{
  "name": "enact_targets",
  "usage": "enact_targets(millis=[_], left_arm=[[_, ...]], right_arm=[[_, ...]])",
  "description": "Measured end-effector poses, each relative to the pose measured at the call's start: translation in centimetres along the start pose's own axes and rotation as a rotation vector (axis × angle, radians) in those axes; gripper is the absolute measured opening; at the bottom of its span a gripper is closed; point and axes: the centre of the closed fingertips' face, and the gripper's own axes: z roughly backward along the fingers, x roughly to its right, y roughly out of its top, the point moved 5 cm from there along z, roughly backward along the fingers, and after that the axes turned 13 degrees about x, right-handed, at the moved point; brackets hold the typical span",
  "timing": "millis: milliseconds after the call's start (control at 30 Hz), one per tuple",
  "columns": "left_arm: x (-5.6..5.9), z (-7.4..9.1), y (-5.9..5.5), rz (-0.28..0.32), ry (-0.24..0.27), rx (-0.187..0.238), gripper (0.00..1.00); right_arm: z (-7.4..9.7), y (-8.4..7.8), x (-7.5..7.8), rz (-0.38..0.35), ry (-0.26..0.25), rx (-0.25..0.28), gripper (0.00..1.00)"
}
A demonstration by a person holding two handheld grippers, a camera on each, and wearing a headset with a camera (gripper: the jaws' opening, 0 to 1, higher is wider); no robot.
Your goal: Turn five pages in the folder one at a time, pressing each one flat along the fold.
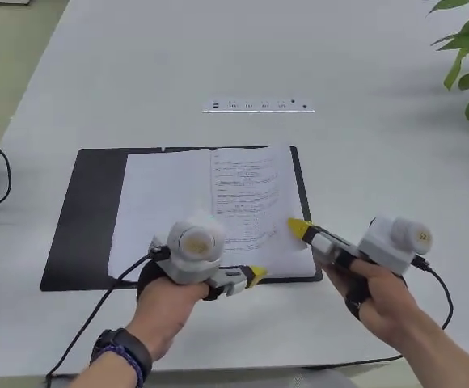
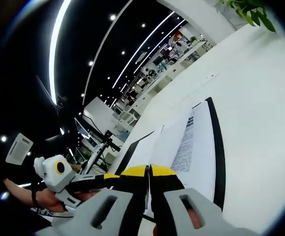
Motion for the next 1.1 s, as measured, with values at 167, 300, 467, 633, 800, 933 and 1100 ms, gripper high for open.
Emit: enact_targets(millis=[167, 300, 467, 633, 800, 933, 1100], left_arm=[[-0.7, 1.2, 0.2, -0.004, 0.021, 0.012, 0.63], [-1.0, 2.2, 0.3, -0.003, 0.032, 0.022, 0.63], [-1.5, 3.0, 0.3, -0.002, 0.045, 0.031, 0.64], [-1.7, 3.7, 0.2, 0.003, 0.056, 0.036, 0.64], [-2.2, 4.6, 0.3, 0.005, 0.068, 0.044, 0.64], [-2.7, 5.4, 0.4, 0.016, 0.086, 0.055, 0.65], [-3.3, 6.5, 0.4, 0.02, 0.105, 0.065, 0.65]], right_arm=[[-0.8, -0.2, -0.7, 0.01, 0.019, -0.006, 0.0], [-1.3, -0.8, -1.2, 0.012, 0.034, -0.012, 0.0], [-1.8, -1.4, -2.2, 0.017, 0.053, -0.023, 0.0], [-2.1, -2.0, -2.5, 0.017, 0.056, -0.043, 0.0], [-2.5, -2.3, -3.3, 0.017, 0.067, -0.052, 0.0], [-3.2, -3.0, -4.0, 0.008, 0.073, -0.06, 0.0], [-4.2, -3.8, -5.0, 0.005, 0.093, -0.077, 0.0]])
